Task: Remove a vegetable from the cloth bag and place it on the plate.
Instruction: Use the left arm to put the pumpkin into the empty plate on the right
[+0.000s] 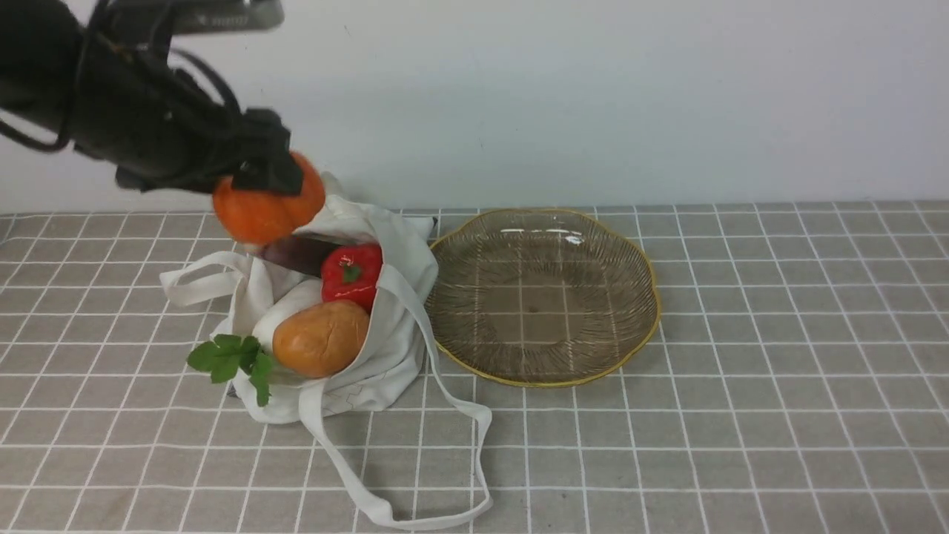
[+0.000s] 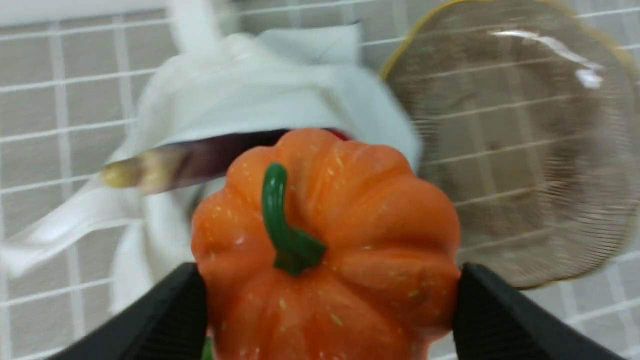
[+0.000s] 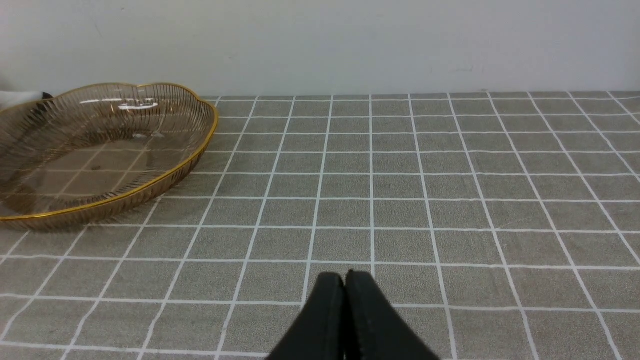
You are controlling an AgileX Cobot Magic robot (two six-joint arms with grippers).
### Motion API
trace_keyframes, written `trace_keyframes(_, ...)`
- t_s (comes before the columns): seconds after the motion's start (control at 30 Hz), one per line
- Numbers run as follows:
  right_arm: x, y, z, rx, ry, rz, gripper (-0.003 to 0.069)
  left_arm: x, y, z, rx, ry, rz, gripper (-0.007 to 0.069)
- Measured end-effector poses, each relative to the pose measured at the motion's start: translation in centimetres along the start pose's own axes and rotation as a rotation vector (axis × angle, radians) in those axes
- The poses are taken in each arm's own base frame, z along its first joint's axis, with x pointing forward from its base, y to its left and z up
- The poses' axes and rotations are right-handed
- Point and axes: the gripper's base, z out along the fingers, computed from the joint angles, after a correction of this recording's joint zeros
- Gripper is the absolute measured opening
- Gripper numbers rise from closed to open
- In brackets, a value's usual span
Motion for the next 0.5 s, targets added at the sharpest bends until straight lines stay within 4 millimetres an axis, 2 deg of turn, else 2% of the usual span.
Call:
trace_keyframes(0.1, 0.0, 0.0, 0.0, 0.0, 0.0, 0.0, -0.0015, -1.2, -3.1, 0.5, 0.069, 0.012, 0.068, 0.0575)
trace_keyframes(0.13, 0.0, 0.0, 0.0, 0.0, 0.0, 0.0, -0.0015, -1.2, -3.3, 0.8, 0.073, 0.019, 0.072, 0.0575)
trace_keyframes(0.17, 0.0, 0.0, 0.0, 0.0, 0.0, 0.0, -0.0015, -1.7, -5.0, 1.8, 0.104, 0.027, 0.107, 0.0528)
trace_keyframes(0.2, 0.0, 0.0, 0.0, 0.0, 0.0, 0.0, -0.0015, -1.9, -6.4, 3.3, 0.126, 0.051, 0.132, 0.0445)
trace_keyframes(0.23, 0.0, 0.0, 0.0, 0.0, 0.0, 0.0, -0.0015, -2.0, -7.4, 4.6, 0.143, 0.07, 0.151, 0.0323)
trace_keyframes(0.27, 0.0, 0.0, 0.0, 0.0, 0.0, 0.0, -0.0015, -2.2, -8.7, 6.3, 0.155, 0.09, 0.171, 0.0168)
trace_keyframes(0.33, 0.0, 0.0, 0.0, 0.0, 0.0, 0.0, -0.0015, -2.1, -10.1, 9.3, 0.156, 0.134, 0.181, 0.0076)
trace_keyframes(0.4, 0.0, 0.0, 0.0, 0.0, 0.0, 0.0, -0.0015, -2.1, -10.7, 10.8, 0.145, 0.151, 0.18, 0.0053)
trace_keyframes(0.43, 0.0, 0.0, 0.0, 0.0, 0.0, 0.0, -0.0015, -2.2, -11.3, 13.2, 0.111, 0.169, 0.176, 0.0048)
trace_keyframes(0.5, 0.0, 0.0, 0.0, 0.0, 0.0, 0.0, -0.0015, -2.5, -12.1, 15.8, 0.047, 0.167, 0.196, 0.008)
